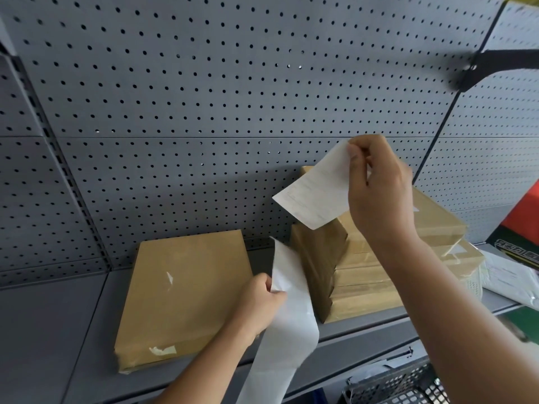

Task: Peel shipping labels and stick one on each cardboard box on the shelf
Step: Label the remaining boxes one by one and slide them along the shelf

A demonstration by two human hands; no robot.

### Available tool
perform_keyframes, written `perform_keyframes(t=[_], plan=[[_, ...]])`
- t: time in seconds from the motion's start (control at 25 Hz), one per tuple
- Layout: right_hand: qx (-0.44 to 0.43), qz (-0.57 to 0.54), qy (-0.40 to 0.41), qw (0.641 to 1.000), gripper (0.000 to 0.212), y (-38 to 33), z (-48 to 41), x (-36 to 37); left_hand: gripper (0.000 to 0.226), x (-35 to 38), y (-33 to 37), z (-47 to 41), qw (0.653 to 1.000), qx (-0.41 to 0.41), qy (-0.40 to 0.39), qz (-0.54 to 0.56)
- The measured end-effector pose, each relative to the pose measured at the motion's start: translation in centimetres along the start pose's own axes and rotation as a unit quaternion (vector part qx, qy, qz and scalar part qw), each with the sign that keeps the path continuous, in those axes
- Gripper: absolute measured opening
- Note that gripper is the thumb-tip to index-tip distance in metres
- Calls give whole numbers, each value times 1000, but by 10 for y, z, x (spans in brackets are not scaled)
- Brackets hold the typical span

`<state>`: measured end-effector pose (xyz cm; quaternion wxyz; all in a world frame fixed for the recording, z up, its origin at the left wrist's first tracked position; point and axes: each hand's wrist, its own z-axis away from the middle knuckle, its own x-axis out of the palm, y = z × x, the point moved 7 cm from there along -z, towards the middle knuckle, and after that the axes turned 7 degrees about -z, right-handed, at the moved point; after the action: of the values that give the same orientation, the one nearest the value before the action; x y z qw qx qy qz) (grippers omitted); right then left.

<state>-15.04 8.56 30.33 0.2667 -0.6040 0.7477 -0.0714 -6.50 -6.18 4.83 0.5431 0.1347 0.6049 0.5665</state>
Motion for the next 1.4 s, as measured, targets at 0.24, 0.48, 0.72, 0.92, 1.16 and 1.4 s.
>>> perform_keyframes(t=[0.24, 0.48, 0.72, 0.92, 1.16, 1.4], plan=[[-10, -18, -39, 999, 12, -4, 16, 5, 27, -25, 22, -20, 994, 19, 46, 95], [0, -15, -107, 994, 10, 0, 60, 36, 34, -38, 25, -51, 979, -2, 68, 190], [55, -25, -215, 975, 12, 22, 116, 87, 25, -34, 15, -40, 963, -31, 29, 265], [33, -44, -274, 960, 19, 13, 142, 114, 53, -54, -7, -25, 947, -51, 3, 317], [29, -149, -431, 890, 31, -16, 165, 146, 8, -109, -39, -6, 906, -42, 89, 413], [201, -246, -381, 868, 35, -13, 162, 161, 10, -149, -62, 10, 876, -49, 134, 461]])
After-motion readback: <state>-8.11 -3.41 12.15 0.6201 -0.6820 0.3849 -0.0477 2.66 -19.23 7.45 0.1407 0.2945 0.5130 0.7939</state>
